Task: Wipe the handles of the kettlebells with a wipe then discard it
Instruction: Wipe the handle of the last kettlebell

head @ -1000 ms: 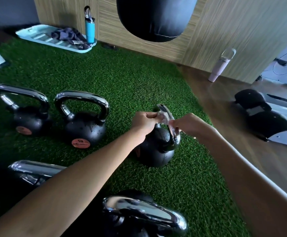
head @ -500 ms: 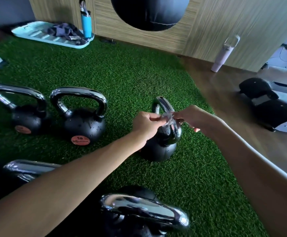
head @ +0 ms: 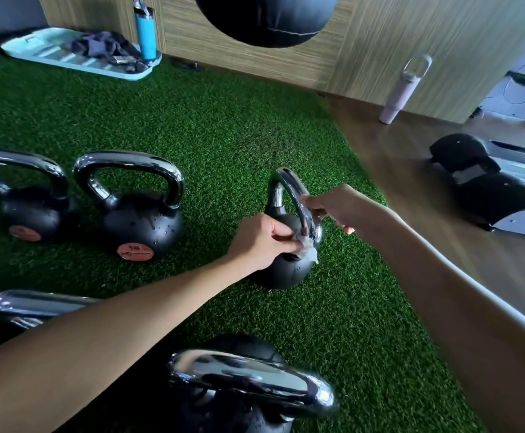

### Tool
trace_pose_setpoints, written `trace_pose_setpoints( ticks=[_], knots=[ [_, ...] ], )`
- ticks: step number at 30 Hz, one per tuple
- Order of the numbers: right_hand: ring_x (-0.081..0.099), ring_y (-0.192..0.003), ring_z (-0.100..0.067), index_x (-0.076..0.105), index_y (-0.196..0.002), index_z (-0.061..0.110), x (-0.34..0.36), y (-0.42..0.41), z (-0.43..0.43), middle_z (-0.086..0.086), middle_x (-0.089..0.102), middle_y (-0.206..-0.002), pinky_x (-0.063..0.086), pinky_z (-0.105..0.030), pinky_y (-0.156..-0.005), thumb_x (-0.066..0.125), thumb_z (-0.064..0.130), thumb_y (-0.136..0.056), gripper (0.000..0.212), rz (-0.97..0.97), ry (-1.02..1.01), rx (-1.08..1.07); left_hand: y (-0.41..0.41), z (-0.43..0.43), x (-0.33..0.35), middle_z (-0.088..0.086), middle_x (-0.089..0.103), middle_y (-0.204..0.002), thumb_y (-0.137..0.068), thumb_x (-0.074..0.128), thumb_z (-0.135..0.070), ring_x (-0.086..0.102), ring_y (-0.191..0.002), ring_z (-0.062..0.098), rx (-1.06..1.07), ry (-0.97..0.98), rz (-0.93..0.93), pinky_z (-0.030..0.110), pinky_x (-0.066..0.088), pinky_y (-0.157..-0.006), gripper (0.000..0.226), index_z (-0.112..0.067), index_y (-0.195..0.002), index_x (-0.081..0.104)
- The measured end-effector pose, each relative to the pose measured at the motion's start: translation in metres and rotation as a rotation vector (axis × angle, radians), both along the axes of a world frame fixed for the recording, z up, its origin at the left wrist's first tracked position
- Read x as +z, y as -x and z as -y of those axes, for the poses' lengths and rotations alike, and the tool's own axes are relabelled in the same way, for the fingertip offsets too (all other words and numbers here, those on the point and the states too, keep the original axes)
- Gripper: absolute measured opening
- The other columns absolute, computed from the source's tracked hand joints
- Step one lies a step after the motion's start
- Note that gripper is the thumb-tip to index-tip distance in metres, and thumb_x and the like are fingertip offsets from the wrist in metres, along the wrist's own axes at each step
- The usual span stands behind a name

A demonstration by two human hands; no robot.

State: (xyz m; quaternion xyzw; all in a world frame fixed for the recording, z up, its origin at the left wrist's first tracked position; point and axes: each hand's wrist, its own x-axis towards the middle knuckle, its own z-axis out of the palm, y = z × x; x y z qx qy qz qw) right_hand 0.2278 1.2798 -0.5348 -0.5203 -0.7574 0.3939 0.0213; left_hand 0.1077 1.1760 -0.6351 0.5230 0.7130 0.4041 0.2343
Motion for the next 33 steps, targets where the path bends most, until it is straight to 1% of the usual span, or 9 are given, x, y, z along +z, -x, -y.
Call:
trace_pose_setpoints(
  ticks=[4,9,12,17,21,25,28,31,33],
  knots=[
    [0.045,-0.063,-0.013,0.066,-0.087,0.008,0.001,-0.001,-0.001,0.003,0.054,-0.071,0.032,-0.028,-0.059,0.06,0.045,-0.094,0.038,0.015,-0.017,0.023,0.001,-0.003,-0.012,-0.004,0.076,-0.113,-0.073,0.087,-0.034,0.066,-0.092,0.007,-0.005,0.045,0.012,0.026,0.051,-0.095,0.04,-0.018,-0.109,0.078],
    [0.041,-0.057,-0.011,0.064,-0.077,0.011,-0.002,-0.002,-0.002,0.004,0.05,-0.065,0.033,-0.024,-0.055,0.06,0.046,-0.094,0.04,0.053,-0.063,0.07,-0.001,-0.001,-0.015,-0.004,0.076,-0.114,-0.071,0.09,-0.03,0.063,-0.093,0.007,0.042,0.082,-0.004,0.022,0.047,-0.089,0.04,-0.02,-0.108,0.079],
    [0.045,-0.058,-0.011,0.069,-0.091,0.005,-0.01,-0.01,-0.002,0.0,0.057,-0.07,0.049,-0.025,-0.06,0.059,0.049,-0.095,0.045,0.034,-0.087,0.132,-0.001,0.004,-0.008,-0.006,0.074,-0.117,-0.074,0.089,-0.027,0.062,-0.093,0.004,0.184,0.079,0.071,0.018,0.048,-0.085,0.042,-0.022,-0.113,0.076],
    [0.059,-0.103,-0.003,0.057,-0.139,0.035,-0.004,-0.041,0.007,0.013,0.066,-0.12,0.047,-0.029,-0.087,0.084,0.048,-0.074,0.072,-0.083,-0.411,0.352,0.002,0.027,0.013,-0.008,0.079,-0.088,-0.071,0.09,-0.02,0.075,-0.081,0.005,0.242,-0.144,0.327,0.023,0.057,-0.083,0.028,-0.02,-0.097,0.079],
    [0.055,-0.11,-0.001,0.068,-0.124,0.041,0.009,-0.056,0.006,0.012,0.062,-0.134,0.042,-0.027,-0.088,0.087,0.044,-0.07,0.058,-0.171,-0.345,0.428,-0.001,0.034,0.039,0.001,0.08,-0.085,-0.067,0.091,-0.015,0.077,-0.082,0.013,0.218,-0.208,0.481,0.022,0.057,-0.078,0.031,-0.011,-0.093,0.076],
    [0.057,-0.066,0.019,0.068,-0.123,0.04,0.008,-0.056,0.004,0.018,0.071,-0.111,0.04,-0.004,-0.06,0.088,0.034,-0.072,0.055,-0.272,-0.32,0.447,-0.011,0.033,0.06,0.002,0.08,-0.09,-0.06,0.088,-0.022,0.077,-0.087,0.012,0.144,-0.202,0.591,0.025,0.055,-0.085,0.039,-0.011,-0.096,0.077],
    [0.054,-0.05,0.007,0.074,-0.117,0.034,0.003,-0.056,0.003,0.019,0.074,-0.083,0.036,-0.009,-0.049,0.087,0.032,-0.075,0.044,-0.379,-0.325,0.405,-0.021,0.031,0.068,-0.008,0.079,-0.087,-0.065,0.081,-0.027,0.072,-0.079,0.0,0.104,-0.12,0.651,0.02,0.049,-0.071,0.032,-0.021,-0.097,0.079],
    [0.04,-0.041,-0.001,0.078,-0.108,0.03,-0.003,-0.061,-0.004,0.017,0.07,-0.064,0.029,-0.013,-0.042,0.083,0.033,-0.079,0.029,-0.464,-0.293,0.327,-0.017,0.027,0.067,-0.008,0.072,-0.071,-0.068,0.083,-0.038,0.051,-0.059,0.007,0.113,-0.048,0.68,0.02,0.039,-0.064,0.033,-0.025,-0.098,0.082],
    [0.039,-0.039,0.0,0.079,-0.105,0.026,-0.007,-0.065,-0.012,0.018,0.069,-0.062,0.029,-0.013,-0.039,0.081,0.032,-0.081,0.025,-0.49,-0.273,0.193,-0.014,0.026,0.068,-0.005,0.078,-0.085,-0.071,0.086,-0.037,0.05,-0.058,0.002,0.192,-0.016,0.666,0.021,0.039,-0.066,0.032,-0.025,-0.1,0.081]
  ],
)
